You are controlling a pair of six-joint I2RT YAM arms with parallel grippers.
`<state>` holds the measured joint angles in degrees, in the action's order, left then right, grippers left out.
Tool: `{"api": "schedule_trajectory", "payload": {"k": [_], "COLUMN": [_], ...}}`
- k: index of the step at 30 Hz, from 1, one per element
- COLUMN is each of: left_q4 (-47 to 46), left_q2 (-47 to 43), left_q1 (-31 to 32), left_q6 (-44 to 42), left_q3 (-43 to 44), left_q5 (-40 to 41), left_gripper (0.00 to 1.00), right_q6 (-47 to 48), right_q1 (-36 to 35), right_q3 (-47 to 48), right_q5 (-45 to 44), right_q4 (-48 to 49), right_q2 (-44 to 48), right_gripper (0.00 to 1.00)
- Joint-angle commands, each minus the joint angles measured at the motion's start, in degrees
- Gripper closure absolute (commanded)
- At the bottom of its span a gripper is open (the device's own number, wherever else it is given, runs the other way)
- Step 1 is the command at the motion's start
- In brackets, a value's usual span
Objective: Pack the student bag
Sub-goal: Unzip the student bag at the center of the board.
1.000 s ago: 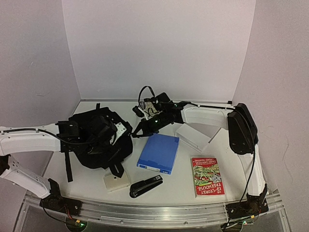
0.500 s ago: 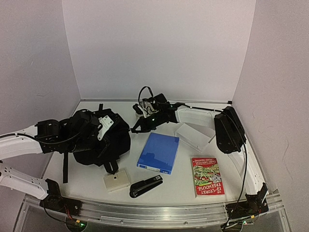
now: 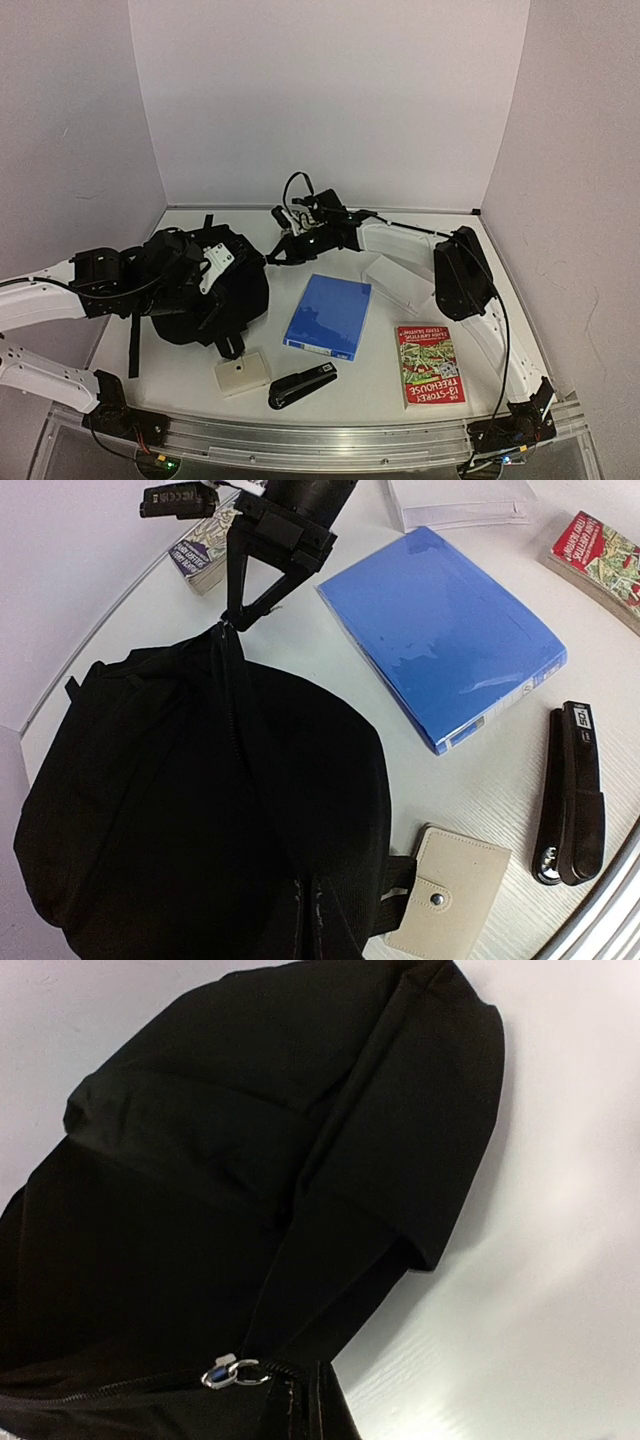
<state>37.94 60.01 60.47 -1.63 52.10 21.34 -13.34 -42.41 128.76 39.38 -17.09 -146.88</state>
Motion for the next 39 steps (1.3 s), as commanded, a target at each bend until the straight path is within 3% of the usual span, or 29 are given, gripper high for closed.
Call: {"api": "schedule_trajectory", "payload": {"k": [1,6,11,18,20,22,23,26,29,34,39], "left_q4": [-0.9,-2.0,-2.6,-14.3,-16.3,-15.8,-15.0,-12.0,-8.8,-5.5,2.2], "left_q2": [-5.8,-6.2,3.8,12.7,14.6,16.7,17.3,17.1,13.6,8.0,12.9], "left_q1": [0.9,0.9,0.9,0.7,0.5,0.0,-0.2,-1.5,-6.0,-13.0,-15.8], "left_q6": [-1.5,-2.0,-1.5,-3.2,-2.8,-1.2,-0.2,4.2,9.7,13.3,17.2], "left_q3": [1.3,-0.6,-1.9,-2.8,-2.3,-0.9,-0.1,2.3,4.2,5.2,8.0], "left_q5": [-1.9,0.6,4.0,9.3,10.6,10.7,10.5,9.7,6.0,0.6,2.6], "left_gripper": [1.0,1.0,1.0,0.99,0.87,0.65,0.52,0.35,0.26,0.17,0.11], "right_q6": [-1.7,-1.5,-1.7,-1.4,-1.5,-1.6,-1.5,-1.3,-2.5,-7.5,-9.0], "right_q1": [4.2,4.3,4.3,4.3,4.3,4.3,4.5,5.1,5.2,3.6,-0.3], "right_q3": [4.9,6.4,8.0,12.9,13.1,11.8,10.5,4.5,-4.7,-16.7,-23.9], "right_q5": [-14.4,-13.3,-11.0,-12.3,-12.5,-12.5,-12.6,-13.3,-12.4,-3.1,0.5], "right_q4": [0.2,0.4,0.8,0.7,0.7,0.6,0.6,0.5,0.6,0.6,0.6], "right_q2": [-7.4,-7.5,-4.7,-3.3,-2.9,-1.2,-0.1,4.8,10.7,17.4,21.4], "right_gripper": [1.0,1.0,1.0,0.98,0.78,0.51,0.42,0.26,0.22,0.21,0.2]}}
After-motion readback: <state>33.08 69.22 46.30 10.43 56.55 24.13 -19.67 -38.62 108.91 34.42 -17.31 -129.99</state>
